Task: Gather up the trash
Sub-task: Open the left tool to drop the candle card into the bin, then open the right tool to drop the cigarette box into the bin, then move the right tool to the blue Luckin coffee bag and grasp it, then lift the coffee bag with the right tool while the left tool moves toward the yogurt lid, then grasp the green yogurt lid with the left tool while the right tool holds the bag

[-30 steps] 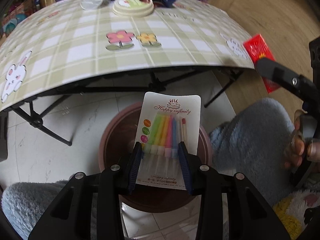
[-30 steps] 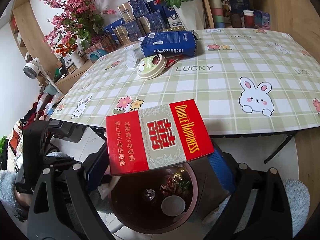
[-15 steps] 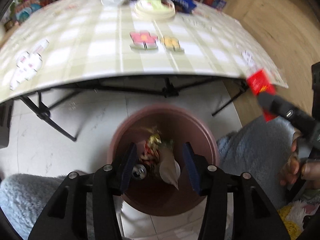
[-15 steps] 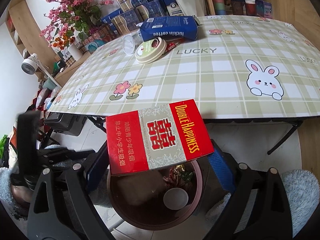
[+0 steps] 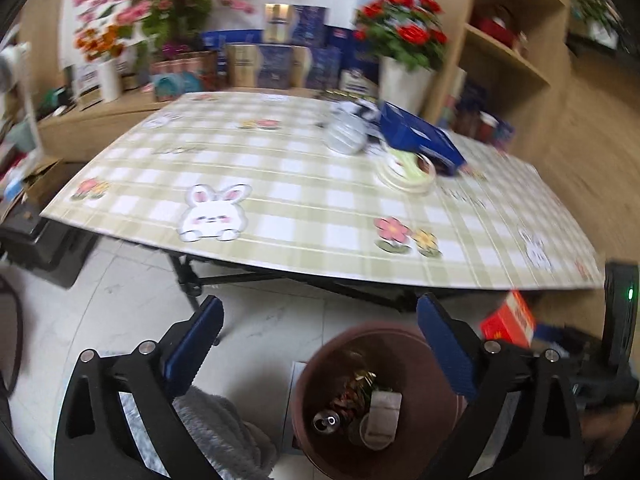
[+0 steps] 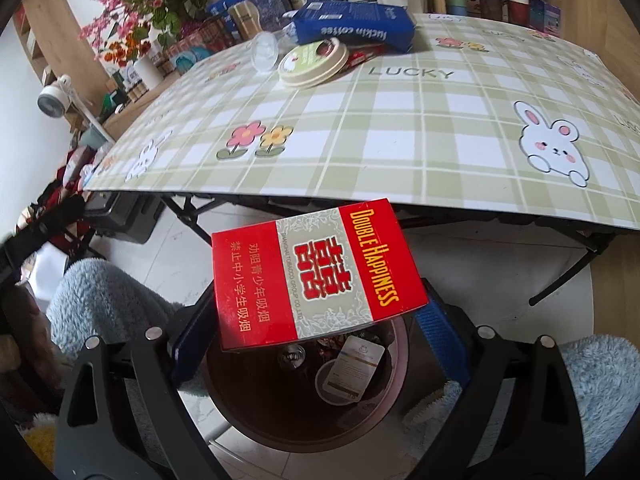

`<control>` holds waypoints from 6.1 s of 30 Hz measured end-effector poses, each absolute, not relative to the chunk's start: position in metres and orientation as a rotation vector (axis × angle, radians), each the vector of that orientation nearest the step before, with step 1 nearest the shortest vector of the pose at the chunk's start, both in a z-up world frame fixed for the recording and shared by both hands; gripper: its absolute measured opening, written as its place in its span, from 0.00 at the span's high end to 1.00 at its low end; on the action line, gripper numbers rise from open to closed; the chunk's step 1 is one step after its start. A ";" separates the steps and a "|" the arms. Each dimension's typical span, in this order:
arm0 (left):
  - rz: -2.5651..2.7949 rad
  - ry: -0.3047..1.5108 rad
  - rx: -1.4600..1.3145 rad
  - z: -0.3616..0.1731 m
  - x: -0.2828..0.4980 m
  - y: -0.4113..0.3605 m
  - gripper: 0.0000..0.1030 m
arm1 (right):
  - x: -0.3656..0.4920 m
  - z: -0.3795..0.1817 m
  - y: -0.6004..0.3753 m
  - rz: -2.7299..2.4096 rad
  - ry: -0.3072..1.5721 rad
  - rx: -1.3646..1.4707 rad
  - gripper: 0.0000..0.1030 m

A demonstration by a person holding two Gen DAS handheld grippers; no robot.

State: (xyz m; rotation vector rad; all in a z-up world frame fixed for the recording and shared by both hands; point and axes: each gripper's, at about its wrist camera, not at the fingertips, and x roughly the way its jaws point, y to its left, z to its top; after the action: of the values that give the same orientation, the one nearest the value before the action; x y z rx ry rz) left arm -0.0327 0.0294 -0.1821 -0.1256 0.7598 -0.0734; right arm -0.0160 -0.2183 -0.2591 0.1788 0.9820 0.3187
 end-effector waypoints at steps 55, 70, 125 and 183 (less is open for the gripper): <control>-0.056 0.864 -0.238 -0.205 -0.011 0.046 0.07 | 0.000 -0.236 -0.226 0.252 0.881 0.127 0.06; -0.072 0.847 -0.211 -0.191 0.039 0.043 0.07 | 0.065 -0.212 -0.227 0.211 0.835 -0.015 0.06; -0.007 0.844 -0.356 -0.193 0.067 0.077 0.07 | 0.202 -0.137 -0.329 0.038 0.816 0.303 0.56; -0.294 0.974 -0.035 -0.192 0.208 -0.108 0.19 | 0.098 -0.158 -0.364 0.101 0.633 0.333 0.72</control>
State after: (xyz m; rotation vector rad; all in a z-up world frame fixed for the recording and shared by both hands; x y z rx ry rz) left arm 0.2076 -0.1079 -0.1921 -0.0355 0.9741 -0.2938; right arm 0.0975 -0.3645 -0.1580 0.3326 0.6329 0.1011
